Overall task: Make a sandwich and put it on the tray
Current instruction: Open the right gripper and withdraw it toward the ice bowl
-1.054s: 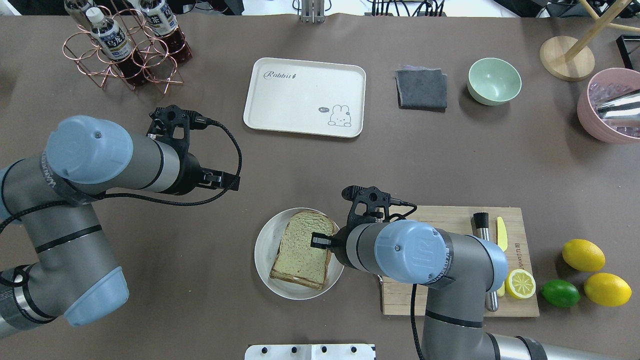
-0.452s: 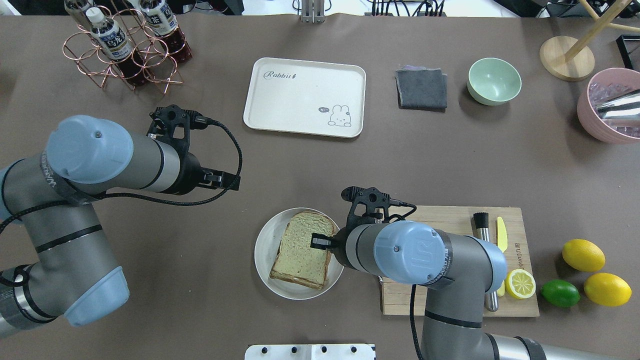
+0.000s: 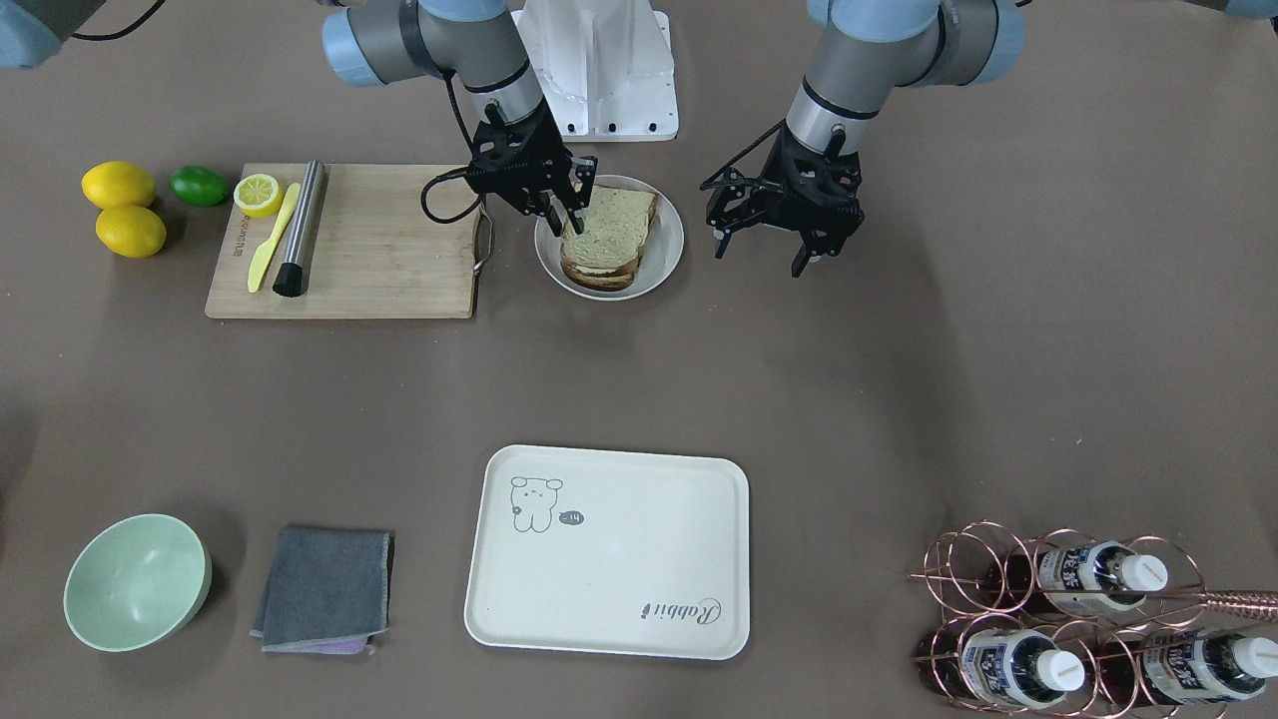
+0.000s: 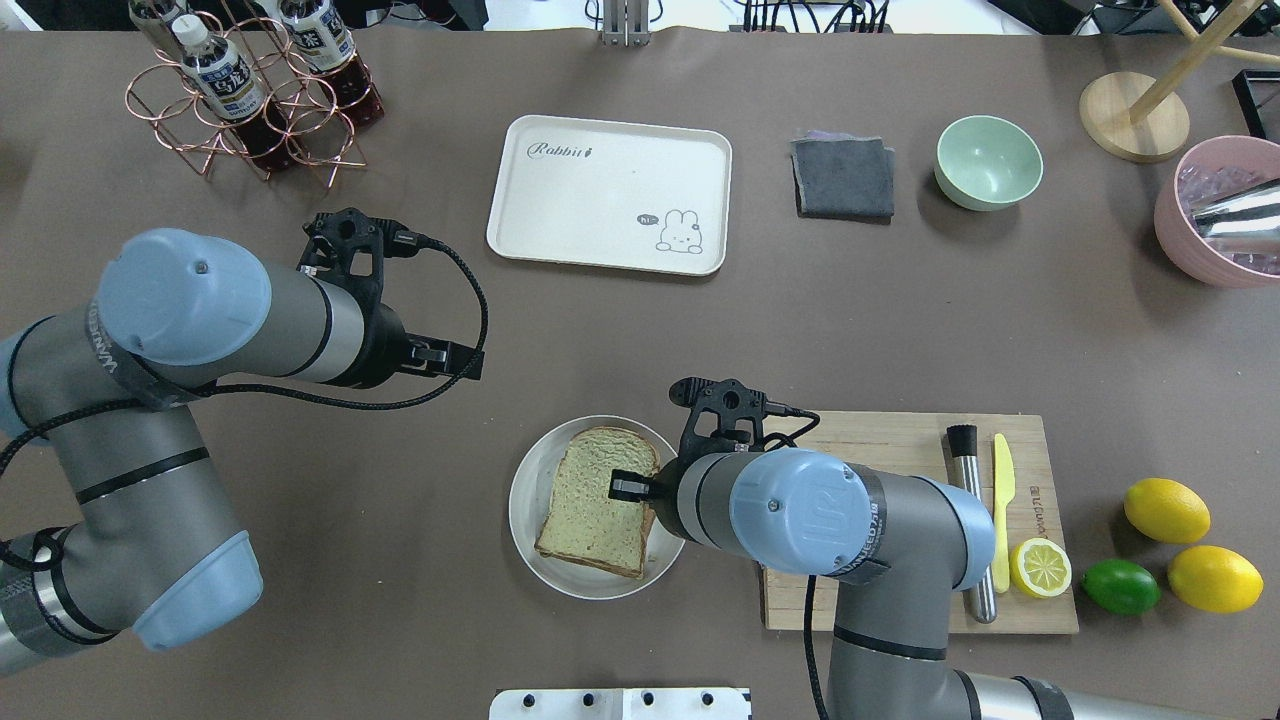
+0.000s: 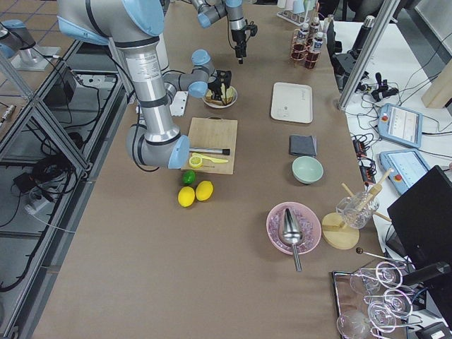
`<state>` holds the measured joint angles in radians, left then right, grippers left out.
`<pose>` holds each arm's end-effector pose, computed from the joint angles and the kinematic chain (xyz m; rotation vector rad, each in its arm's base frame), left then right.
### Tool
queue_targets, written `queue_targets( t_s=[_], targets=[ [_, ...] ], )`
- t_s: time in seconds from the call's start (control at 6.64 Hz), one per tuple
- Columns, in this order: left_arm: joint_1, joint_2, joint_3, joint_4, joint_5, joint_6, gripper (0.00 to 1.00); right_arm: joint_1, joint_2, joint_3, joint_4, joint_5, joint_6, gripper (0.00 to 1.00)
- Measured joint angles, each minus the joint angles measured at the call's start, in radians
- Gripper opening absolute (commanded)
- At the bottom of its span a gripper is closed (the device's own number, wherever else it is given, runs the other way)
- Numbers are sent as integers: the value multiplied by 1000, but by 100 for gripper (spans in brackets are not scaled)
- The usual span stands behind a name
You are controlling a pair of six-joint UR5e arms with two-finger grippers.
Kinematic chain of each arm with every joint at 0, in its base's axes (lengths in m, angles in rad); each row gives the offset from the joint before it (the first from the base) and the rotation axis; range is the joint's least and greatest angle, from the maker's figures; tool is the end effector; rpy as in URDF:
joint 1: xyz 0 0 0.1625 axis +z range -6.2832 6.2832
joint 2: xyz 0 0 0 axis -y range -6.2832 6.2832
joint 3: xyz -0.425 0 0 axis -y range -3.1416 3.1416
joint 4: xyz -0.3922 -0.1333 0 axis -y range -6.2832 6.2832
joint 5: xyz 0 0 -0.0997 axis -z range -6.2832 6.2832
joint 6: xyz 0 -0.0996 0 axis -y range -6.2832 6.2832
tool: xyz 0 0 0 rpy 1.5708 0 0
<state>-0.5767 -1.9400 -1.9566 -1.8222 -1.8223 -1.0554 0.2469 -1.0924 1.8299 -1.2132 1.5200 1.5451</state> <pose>0.4219 -0.4039 0.2575 0.3232 0.9742 0.0707 -0.5674 -0.2857 0.2330 0.1944 -1.0811 0.2264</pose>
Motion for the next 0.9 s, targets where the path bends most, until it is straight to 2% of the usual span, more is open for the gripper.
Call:
queue_targets(
  t_s=[0.3,0.6,0.75,0.9],
  targets=[
    [3,-4,2,0,0,-1,98,54,-54,62,-5,30,-35,100],
    [10,-8,2,1,4,-11,98,217,-181,133,-7,223,-124,100],
    [22,-13,4,3,8,-28,98,324,-237,138,-12,342,-207,100],
    [45,-26,13,4,10,-55,98,415,-294,134,-31,416,-328,100]
  ],
)
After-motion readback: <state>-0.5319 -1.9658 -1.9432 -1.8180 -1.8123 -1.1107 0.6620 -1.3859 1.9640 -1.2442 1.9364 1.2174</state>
